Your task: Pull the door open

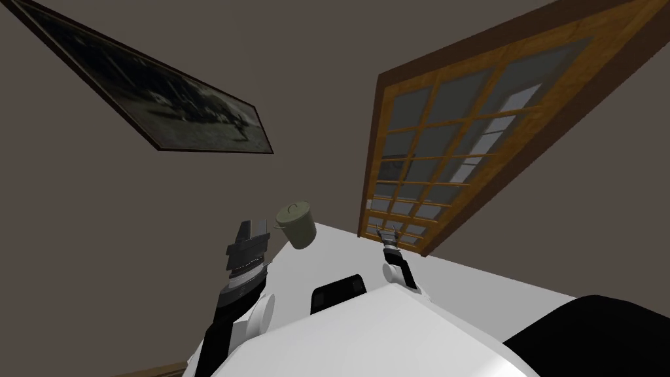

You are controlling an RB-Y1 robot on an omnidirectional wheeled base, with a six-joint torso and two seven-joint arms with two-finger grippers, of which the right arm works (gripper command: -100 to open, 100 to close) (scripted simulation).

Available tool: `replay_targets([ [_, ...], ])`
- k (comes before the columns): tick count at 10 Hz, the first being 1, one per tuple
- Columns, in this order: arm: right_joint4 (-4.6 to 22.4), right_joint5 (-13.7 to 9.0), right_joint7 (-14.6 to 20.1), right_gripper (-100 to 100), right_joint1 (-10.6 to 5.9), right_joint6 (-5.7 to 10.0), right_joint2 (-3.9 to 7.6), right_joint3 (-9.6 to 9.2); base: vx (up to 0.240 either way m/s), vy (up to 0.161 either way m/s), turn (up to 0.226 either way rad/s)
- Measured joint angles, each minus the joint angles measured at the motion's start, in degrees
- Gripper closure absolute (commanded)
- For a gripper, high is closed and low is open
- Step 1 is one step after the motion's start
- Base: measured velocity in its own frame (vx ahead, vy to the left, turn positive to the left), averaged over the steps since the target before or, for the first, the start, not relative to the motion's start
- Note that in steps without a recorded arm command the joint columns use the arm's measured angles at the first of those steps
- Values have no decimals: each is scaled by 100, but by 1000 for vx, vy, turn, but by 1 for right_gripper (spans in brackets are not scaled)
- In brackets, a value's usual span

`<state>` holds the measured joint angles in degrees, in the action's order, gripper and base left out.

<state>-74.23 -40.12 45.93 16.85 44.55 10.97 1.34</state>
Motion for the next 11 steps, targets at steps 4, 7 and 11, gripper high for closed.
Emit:
replay_targets([
  [4,434,-425,386,-100,-85,194,63,-20,68,-52,144],
  [7,804,-619,637,-100,-206,344,127,-40,58,-39,152],
  [11,1343,-1021,1026,-100,-355,587,168,-76,91,-81,177],
])
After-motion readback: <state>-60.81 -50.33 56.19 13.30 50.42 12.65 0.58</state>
